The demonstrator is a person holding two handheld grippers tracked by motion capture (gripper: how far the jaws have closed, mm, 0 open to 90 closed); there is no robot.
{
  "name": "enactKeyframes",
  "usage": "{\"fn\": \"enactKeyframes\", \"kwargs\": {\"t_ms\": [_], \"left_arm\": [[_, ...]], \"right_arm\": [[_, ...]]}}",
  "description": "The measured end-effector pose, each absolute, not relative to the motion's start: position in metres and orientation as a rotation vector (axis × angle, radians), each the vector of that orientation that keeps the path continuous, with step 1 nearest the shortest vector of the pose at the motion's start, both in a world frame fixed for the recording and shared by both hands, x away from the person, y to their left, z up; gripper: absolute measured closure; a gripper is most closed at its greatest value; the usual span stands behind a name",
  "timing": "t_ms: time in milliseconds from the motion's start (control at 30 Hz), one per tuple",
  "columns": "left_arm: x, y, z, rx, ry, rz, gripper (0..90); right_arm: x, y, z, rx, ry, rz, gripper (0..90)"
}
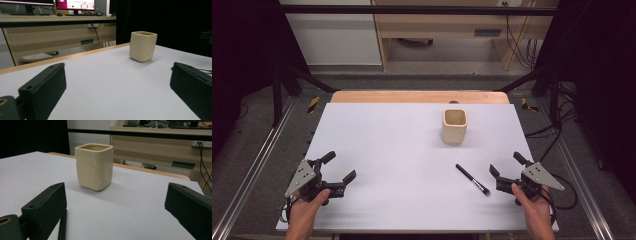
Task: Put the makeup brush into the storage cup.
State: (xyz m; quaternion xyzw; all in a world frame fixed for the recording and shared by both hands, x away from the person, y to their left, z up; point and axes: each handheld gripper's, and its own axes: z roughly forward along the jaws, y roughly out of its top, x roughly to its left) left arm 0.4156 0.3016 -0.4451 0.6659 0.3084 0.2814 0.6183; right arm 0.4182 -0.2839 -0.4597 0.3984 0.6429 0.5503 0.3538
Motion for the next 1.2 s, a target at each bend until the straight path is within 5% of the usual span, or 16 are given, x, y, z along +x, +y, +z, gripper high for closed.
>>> {"fn": "enactKeyframes", "kwargs": {"t_ms": [867,1200], "left_arm": [[0.416,0.305,-0.446,1.527,0.725,0.648,0.1],[0.416,0.305,-0.448,1.531,0.732,0.647,0.1]], "right_arm": [[0.41,-0.26,-0.452,1.109,1.936,1.33,6.2],[0.414,-0.24,-0.425,1.018,2.017,1.162,6.6]]}}
